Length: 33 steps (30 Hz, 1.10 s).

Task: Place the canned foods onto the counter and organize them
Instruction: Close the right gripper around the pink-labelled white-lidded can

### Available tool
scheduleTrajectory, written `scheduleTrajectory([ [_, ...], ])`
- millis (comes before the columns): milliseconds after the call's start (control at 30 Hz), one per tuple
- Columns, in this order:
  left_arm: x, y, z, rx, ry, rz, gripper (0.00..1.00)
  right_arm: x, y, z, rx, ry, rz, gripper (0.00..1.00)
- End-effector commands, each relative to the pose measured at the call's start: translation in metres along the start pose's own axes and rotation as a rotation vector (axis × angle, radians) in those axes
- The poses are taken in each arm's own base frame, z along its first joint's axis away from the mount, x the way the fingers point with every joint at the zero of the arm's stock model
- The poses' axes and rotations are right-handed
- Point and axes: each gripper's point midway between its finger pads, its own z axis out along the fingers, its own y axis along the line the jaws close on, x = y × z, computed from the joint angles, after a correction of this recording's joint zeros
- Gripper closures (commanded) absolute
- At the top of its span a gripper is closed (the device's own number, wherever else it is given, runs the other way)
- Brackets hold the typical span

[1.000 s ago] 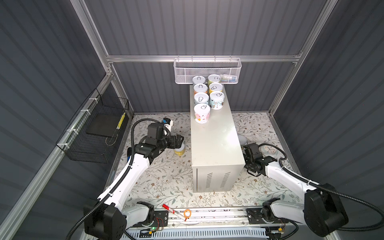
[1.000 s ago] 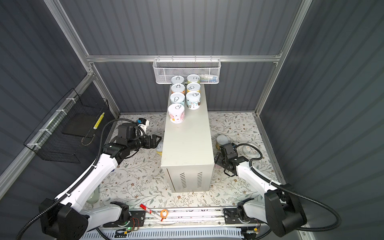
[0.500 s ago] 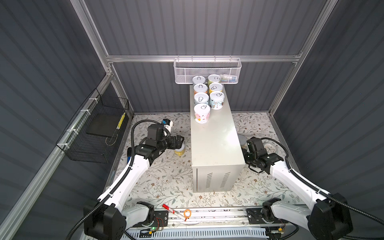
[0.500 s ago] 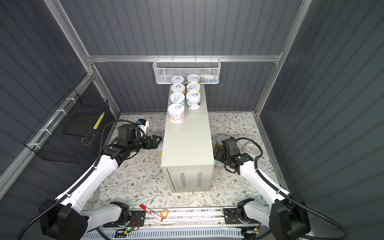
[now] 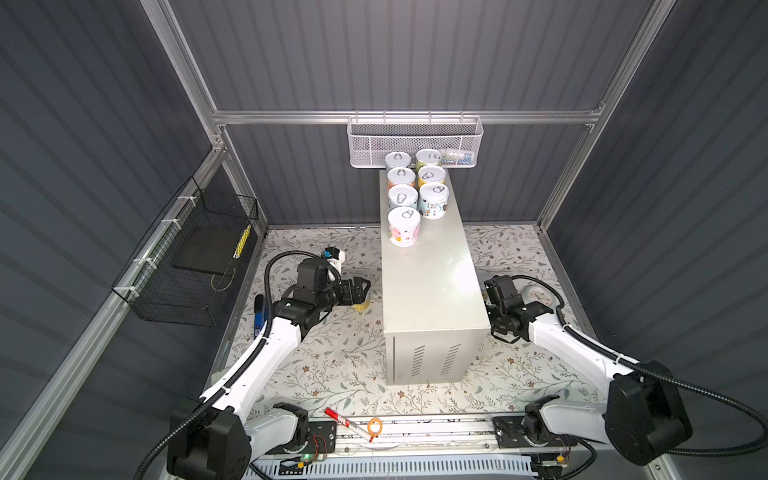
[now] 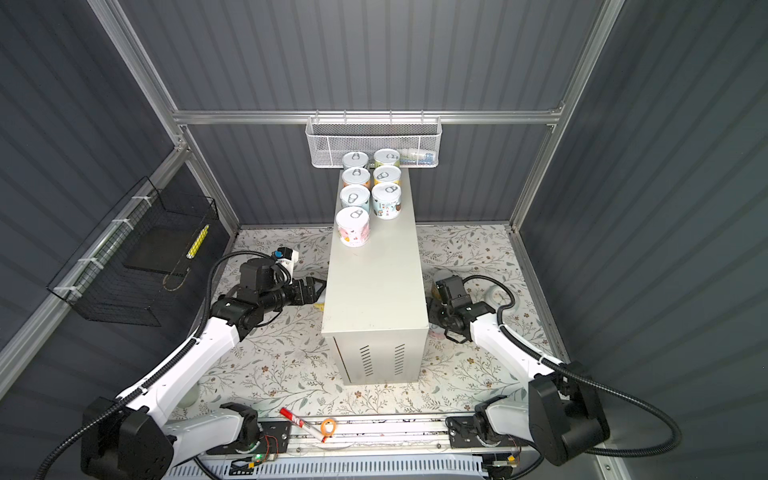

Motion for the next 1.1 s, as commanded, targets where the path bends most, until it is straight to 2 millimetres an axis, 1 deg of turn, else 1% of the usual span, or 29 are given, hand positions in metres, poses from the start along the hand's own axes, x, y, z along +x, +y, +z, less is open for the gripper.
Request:
scheduleTrajectory([
  [0, -0.001, -0.001, 0.005, 0.026, -0.009, -0.029, 0.13, 0.01, -0.009, -0.007, 0.029, 0.016, -0.024, 0.09],
  [233, 0.002, 0.002, 0.009, 0.021, 0.003, -0.029, 0.13, 0.0, -0.003, -0.026, 0.002, -0.031, -0.037, 0.09],
  [333, 0.003, 0.002, 0.01, 0.02, 0.005, -0.028, 0.13, 0.0, -0.009, -0.027, 0.039, -0.029, -0.042, 0.09],
  [400, 0.004, 0.003, 0.011, 0.02, 0.009, -0.027, 0.13, 0.003, -0.017, -0.024, 0.072, -0.017, -0.043, 0.09],
  [500, 0.003, 0.002, 0.012, 0.024, 0.009, -0.024, 0.13, 0.01, -0.021, -0.017, 0.084, 0.003, -0.046, 0.09],
  [700, 0.004, 0.003, 0.016, 0.03, 0.014, -0.024, 0.14, 0.02, -0.017, -0.003, 0.044, 0.035, -0.037, 0.09],
  [833, 0.005, 0.003, 0.017, 0.031, 0.018, -0.019, 0.14, 0.024, -0.024, 0.008, 0.078, 0.051, -0.04, 0.09],
  [967, 0.007, 0.004, 0.019, 0.027, 0.024, -0.021, 0.14, 0.033, -0.029, 0.02, 0.096, 0.084, -0.042, 0.08],
  [1000, 0.007, 0.005, 0.019, 0.025, 0.023, -0.019, 0.14, 0.029, -0.025, 0.023, 0.082, 0.068, -0.042, 0.09],
  [1067, 0.008, 0.005, 0.019, 0.026, 0.025, -0.019, 0.14, 0.028, -0.025, 0.028, 0.081, 0.066, -0.043, 0.09],
])
